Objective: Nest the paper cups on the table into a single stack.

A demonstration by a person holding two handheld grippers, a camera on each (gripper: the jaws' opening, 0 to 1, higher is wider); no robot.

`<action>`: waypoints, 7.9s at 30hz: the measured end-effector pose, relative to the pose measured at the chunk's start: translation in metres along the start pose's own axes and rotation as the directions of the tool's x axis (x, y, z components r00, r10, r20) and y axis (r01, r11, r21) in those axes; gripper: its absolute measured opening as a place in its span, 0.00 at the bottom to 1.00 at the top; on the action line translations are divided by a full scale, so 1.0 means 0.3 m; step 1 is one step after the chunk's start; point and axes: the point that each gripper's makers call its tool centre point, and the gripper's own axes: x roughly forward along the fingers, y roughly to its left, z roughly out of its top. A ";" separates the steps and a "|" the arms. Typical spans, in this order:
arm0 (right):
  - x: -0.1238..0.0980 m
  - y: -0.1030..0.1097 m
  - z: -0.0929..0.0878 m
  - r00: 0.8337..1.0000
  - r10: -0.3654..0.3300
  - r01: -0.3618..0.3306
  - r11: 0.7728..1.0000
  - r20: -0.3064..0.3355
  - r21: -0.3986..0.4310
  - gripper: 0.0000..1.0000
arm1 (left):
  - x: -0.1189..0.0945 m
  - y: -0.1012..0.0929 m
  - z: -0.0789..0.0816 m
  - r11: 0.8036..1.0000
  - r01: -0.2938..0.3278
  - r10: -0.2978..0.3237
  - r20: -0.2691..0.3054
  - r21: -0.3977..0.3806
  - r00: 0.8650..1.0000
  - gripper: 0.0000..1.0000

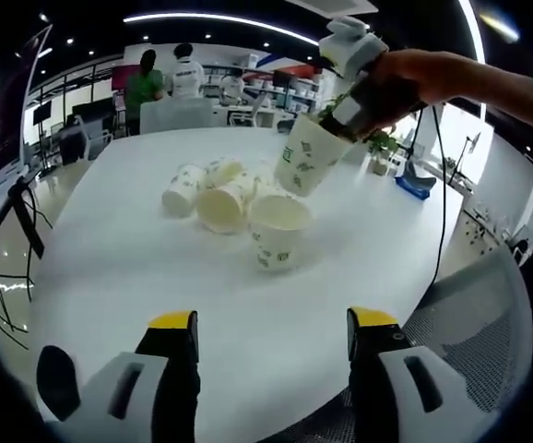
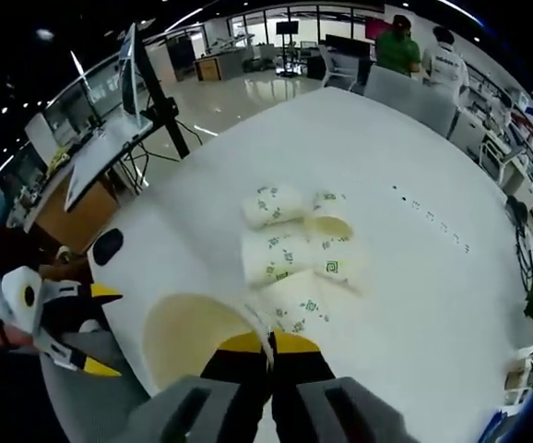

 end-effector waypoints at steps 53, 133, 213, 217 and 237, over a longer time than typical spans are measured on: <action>0.139 0.104 -0.060 0.995 0.019 -0.027 0.997 -0.097 -0.075 0.00 | -0.003 -0.011 0.004 1.000 0.014 -0.014 0.001 0.001 1.000 0.64; -0.085 0.093 -0.345 0.933 -0.117 0.082 0.990 0.341 0.116 0.64 | 0.043 0.087 0.093 0.997 0.060 -0.059 -0.014 0.038 0.998 0.63; -0.100 0.175 -0.522 0.933 -0.186 0.101 0.957 0.308 0.273 0.73 | 0.698 0.557 0.498 1.000 -0.003 0.003 -0.146 0.000 0.989 0.59; -0.103 0.177 -0.527 0.934 -0.189 0.106 0.958 0.304 0.268 0.73 | 0.707 0.550 0.479 1.000 0.004 0.001 -0.182 0.026 0.983 0.58; -0.106 0.198 -0.564 0.940 -0.191 0.111 0.954 0.281 0.277 0.73 | 0.735 0.548 0.413 0.998 -0.057 0.063 -0.295 0.030 0.953 0.40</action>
